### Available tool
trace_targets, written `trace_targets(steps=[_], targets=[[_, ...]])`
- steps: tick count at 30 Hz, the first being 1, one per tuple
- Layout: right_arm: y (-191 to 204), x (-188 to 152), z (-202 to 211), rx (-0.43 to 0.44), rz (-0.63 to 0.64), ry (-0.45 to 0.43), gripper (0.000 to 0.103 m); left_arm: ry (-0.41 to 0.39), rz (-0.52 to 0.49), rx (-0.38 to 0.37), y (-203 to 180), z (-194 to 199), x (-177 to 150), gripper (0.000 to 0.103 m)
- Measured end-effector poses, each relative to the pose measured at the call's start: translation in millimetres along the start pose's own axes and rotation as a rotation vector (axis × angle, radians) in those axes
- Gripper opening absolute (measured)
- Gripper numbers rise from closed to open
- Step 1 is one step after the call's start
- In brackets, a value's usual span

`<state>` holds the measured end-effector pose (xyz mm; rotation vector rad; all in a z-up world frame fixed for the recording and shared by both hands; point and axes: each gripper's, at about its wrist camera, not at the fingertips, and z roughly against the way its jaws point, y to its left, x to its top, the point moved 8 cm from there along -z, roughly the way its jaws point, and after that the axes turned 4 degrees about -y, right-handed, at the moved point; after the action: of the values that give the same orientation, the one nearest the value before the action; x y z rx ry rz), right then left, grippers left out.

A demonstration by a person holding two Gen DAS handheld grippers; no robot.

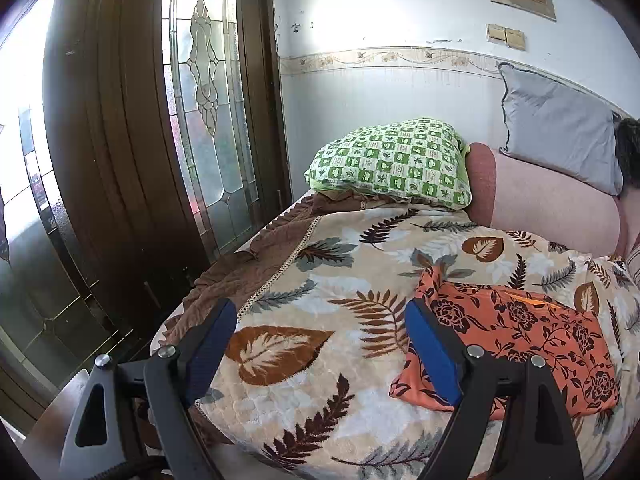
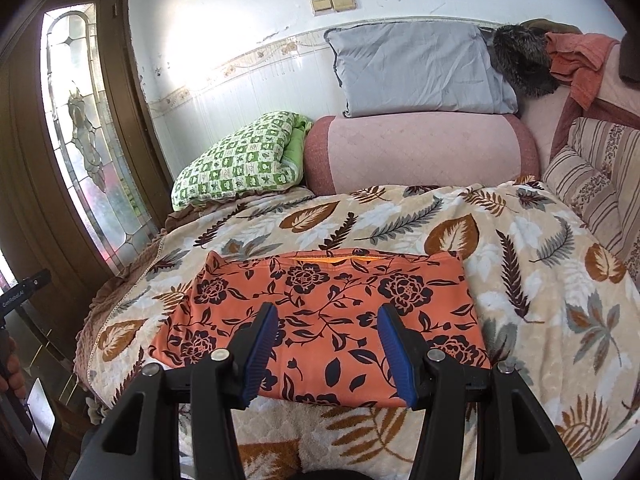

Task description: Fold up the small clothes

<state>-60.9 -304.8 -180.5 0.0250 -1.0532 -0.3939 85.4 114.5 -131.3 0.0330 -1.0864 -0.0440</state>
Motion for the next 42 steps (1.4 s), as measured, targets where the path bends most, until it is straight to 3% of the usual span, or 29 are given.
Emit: trace_targets(steps=[42], targets=[[-26,-8,-10,-0.02,-0.054,0.01,0.056,0.025,-0.04,-0.02,-29,-9,-6,0.086]])
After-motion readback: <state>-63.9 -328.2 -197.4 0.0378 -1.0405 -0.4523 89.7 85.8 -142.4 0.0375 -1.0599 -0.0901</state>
